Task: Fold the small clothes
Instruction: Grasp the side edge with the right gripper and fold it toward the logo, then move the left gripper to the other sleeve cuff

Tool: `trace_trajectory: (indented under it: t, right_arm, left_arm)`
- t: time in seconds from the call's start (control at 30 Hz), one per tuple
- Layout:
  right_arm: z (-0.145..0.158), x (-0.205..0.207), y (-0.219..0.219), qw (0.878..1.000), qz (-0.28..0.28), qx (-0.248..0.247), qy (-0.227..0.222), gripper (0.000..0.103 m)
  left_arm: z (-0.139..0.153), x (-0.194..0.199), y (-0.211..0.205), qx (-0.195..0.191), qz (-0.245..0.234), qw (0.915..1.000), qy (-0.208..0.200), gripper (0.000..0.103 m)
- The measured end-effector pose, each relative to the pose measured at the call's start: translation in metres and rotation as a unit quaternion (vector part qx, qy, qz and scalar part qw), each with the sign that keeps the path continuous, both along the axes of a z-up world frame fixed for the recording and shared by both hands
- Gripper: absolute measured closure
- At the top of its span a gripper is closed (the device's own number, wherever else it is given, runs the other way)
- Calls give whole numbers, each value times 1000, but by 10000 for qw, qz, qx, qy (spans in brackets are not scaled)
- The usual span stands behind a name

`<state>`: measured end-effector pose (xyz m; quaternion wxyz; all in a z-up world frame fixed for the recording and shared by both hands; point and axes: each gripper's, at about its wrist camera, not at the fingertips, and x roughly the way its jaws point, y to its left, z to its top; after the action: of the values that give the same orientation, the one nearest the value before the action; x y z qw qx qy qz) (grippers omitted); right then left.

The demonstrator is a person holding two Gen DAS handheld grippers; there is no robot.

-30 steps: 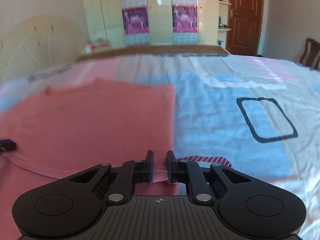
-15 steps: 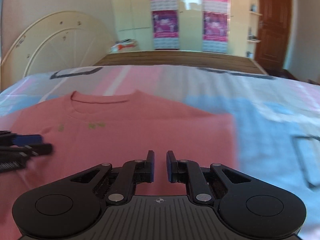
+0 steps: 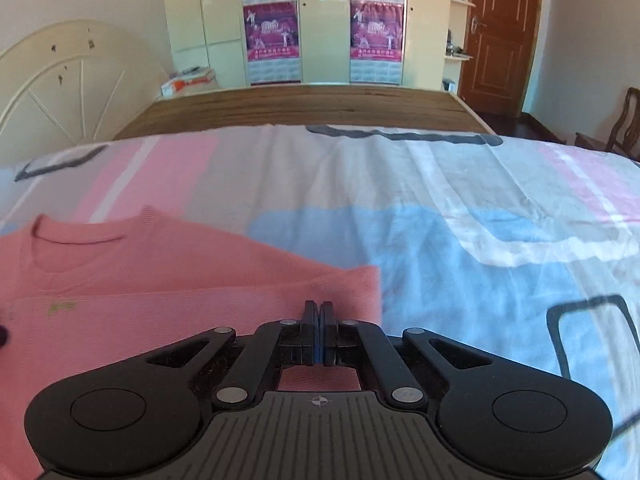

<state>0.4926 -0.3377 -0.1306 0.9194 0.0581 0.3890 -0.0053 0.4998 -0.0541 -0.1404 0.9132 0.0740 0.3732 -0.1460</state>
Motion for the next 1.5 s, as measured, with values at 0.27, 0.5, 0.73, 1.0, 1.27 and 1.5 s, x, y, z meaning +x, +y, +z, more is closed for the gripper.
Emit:
trace_trajectory:
  t: [0.27,0.5,0.73,1.0,1.27,1.5]
  right_arm:
    - [8,-52,42,9977,610,282,-84,96]
    - [13,-97,86,9933,1057,363,-289,60]
    - [7,-127,107,9921,1236,194,-105,62]
    - [1,-146,25,9998,-186,-17,116,63]
    - [-3,-137,10,9992,-320,102,198,67]
    - [19,-153,14,9990,-339,280,-121,67]
  left_arm:
    - [7,-26,-17,-60,-139,9999,-11,64]
    - [14,-61,-33,-135,-272,9995,-97,61]
    - [4,-87,-30,144,-367,9992,-78,52]
    - [-3,-86,26,158,36,9999,3,49]
    - [-3,-81,19,202,175,9996,9,47]
    - [8,-89,35,79,428,9991,10,47]
